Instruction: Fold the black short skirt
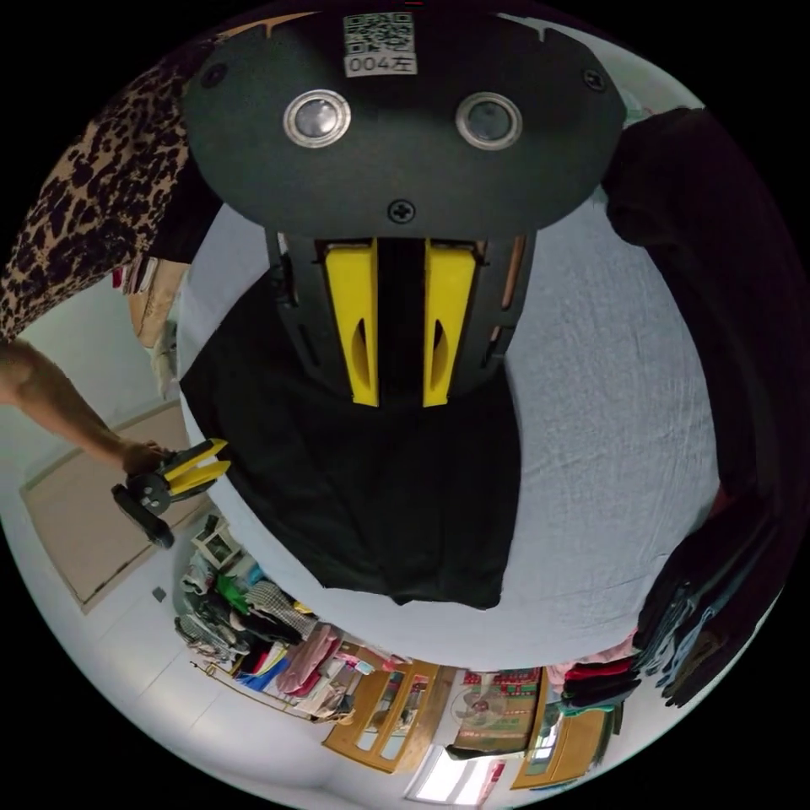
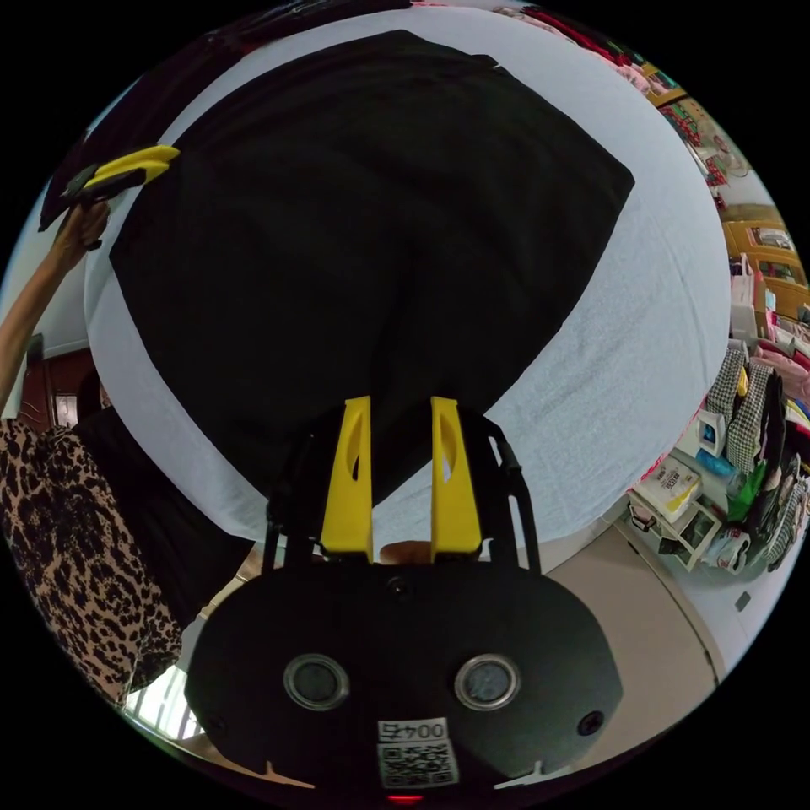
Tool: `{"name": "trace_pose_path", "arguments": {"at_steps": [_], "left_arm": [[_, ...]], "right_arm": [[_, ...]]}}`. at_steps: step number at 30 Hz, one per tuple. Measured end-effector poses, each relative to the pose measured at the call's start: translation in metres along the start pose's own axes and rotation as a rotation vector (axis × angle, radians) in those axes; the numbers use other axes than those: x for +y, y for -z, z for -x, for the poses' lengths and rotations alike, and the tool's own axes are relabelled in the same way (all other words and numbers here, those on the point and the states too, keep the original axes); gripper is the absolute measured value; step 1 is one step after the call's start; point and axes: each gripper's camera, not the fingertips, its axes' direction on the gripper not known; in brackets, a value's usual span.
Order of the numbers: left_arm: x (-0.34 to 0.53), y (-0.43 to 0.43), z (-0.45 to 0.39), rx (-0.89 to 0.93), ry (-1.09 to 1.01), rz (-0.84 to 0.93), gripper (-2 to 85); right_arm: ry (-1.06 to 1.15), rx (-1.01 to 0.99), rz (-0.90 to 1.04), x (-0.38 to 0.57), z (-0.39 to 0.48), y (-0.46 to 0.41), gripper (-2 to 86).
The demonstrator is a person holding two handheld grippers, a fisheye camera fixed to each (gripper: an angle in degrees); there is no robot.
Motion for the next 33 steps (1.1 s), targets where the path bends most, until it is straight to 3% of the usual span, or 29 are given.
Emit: {"name": "trace_pose_path", "arguments": {"at_steps": [5, 14, 19, 24, 33], "left_arm": [[0.025, -0.017, -0.051, 0.049, -0.108, 0.083, 8.3], [0.077, -0.004, -0.036, 0.019, -0.024, 0.096, 10.0], [0.061, 0.006, -0.062, 0.02, -0.069, 0.02, 12.5], [0.052, -0.023, -0.065, 0.015, -0.079, 0.096, 13.7], [0.037, -0.022, -0.116, 0.155, -0.099, 0.043, 14.4]], "right_arm": [[-0.001, -0.002, -0.002, 0.001, 0.001, -0.002, 11.0], [0.008, 0.004, -0.019, 0.005, 0.004, -0.006, 11.3], [0.008, 0.003, -0.019, 0.007, 0.003, -0.007, 11.3], [0.004, 0.002, -0.022, 0.01, 0.002, -0.008, 11.3], [0.008, 0.011, -0.027, 0.017, 0.0, -0.009, 11.1]]}}
